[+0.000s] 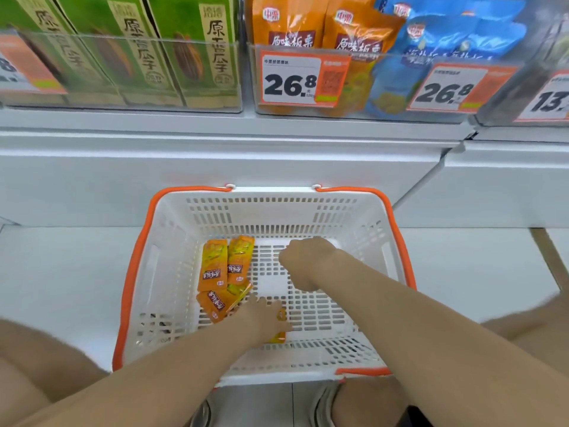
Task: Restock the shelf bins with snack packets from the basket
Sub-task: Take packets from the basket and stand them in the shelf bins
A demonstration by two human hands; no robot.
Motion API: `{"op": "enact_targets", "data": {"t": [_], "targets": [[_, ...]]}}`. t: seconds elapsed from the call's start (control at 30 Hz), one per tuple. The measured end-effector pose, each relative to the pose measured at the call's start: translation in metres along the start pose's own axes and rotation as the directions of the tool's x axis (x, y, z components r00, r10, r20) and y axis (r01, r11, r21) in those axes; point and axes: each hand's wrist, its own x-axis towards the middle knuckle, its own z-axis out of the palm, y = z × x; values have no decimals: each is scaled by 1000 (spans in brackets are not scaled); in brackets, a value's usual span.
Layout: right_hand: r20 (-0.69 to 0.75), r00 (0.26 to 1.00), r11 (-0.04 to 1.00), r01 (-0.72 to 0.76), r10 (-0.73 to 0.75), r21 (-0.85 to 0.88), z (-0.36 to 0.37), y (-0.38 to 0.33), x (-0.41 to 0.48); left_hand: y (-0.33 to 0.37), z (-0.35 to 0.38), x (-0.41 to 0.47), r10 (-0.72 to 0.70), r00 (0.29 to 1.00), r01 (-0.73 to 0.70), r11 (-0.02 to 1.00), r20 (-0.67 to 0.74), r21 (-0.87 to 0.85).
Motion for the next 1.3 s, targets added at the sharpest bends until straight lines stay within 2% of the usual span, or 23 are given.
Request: {"op": "enact_targets", "data": {"t": [0.1, 0.2, 0.27, 0.33, 0.43, 0.53, 0.63, 0.73, 0.8, 0.87, 0.93, 1.0, 1.07, 1.13, 1.2, 1.27, 1.3], "targets": [[-17, 1000, 1000, -12, 12, 11, -2, 4, -3, 0, -6, -5, -14, 998, 16, 999, -60, 29], [-32, 999, 999, -32, 33, 30, -2, 8, -7, -9, -17, -16, -44, 977, 49, 999, -210, 17], [-28, 998, 997, -50, 51, 54, -5, 12, -11, -20, -28, -25, -95, 968, 74, 993, -234, -94], [-32, 997, 995, -71, 74, 76, -11, 16, -16, -32, -36, -33, -181, 949, 90, 940, -257, -330], [-27, 995, 990, -95, 98, 108, -21, 23, -28, -50, -39, -43, -330, 875, -11, 719, -355, -695], [-46, 987, 964, -137, 151, 227, -31, 36, -41, -58, -53, -62, -445, 778, -242, 439, -443, -865], [-83, 980, 895, -131, 183, 427, -54, 54, -61, -60, -82, -84, -619, 625, -419, 249, -476, -873], [-155, 957, 785, -104, 247, 611, -80, 73, -86, -55, -113, -105, -785, 457, -584, 90, -418, -807], [-250, 910, 726, -75, 329, 684, -96, 81, -100, -55, -133, -118, -830, 391, -703, 9, -397, -711], [-370, 824, 637, 14, 429, 771, -112, 83, -112, -56, -153, -133, -859, 342, -774, -27, -382, -633], [-449, 744, 541, 141, 495, 829, -131, 81, -124, -58, -172, -148, -873, 302, -794, -8, -383, -608], [-537, 677, 514, 266, 503, 816, -149, 79, -139, -58, -192, -166, -872, 233, -776, 100, -430, -622], [-630, 586, 584, 301, 510, 754, -168, 79, -154, -58, -210, -187, -865, 105, -696, 288, -491, -657], [-737, 444, 723, 244, 509, 647, -188, 85, -171, -59, -228, -208, -841, -67, -548, 481, -537, -685], [-809, 308, 791, 217, 501, 572, -206, 96, -186, -63, -248, -229, -762, -220, -387, 641, -609, -663], [-853, 192, 833, 194, 485, 518, -221, 109, -195, -73, -269, -245, -622, -312, -196, 782, -718, -592], [-875, 135, 860, 164, 465, 483, -226, 116, -198, -80, -280, -252, -558, -316, -78, 821, -767, -565]]}}
